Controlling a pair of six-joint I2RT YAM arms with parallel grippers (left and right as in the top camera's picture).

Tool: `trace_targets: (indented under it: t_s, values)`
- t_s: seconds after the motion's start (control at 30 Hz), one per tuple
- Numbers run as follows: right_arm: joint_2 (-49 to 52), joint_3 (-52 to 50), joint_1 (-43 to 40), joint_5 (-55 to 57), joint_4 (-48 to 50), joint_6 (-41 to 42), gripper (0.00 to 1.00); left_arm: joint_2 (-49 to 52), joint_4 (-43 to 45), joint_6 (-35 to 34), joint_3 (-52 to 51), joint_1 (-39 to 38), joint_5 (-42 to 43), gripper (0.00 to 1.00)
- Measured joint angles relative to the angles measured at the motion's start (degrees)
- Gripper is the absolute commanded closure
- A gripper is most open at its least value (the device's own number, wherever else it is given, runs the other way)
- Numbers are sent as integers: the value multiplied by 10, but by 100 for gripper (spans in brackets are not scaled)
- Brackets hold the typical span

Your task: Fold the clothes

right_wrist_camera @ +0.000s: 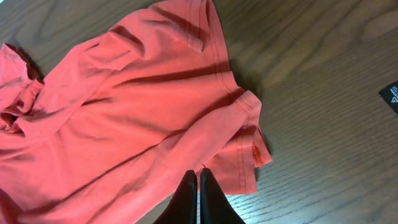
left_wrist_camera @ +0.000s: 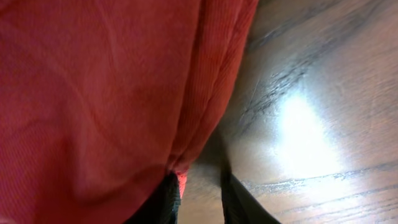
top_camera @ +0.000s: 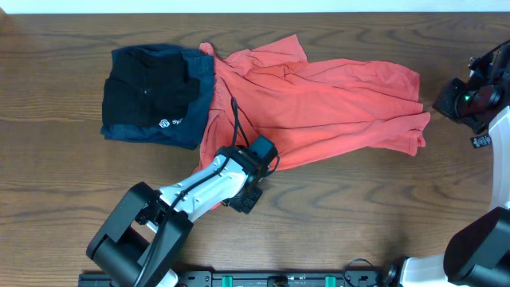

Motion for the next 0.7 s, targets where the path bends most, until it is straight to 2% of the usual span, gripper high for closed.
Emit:
trace_targets:
  t_s: [0.5, 0.7]
  values:
    - [0, 0, 0, 0, 0, 0, 96, -20, -1, 0, -3, 0, -43, 71]
    - [0, 0, 0, 0, -2, 0, 96, -20, 25, 0, -16, 0, -42, 72]
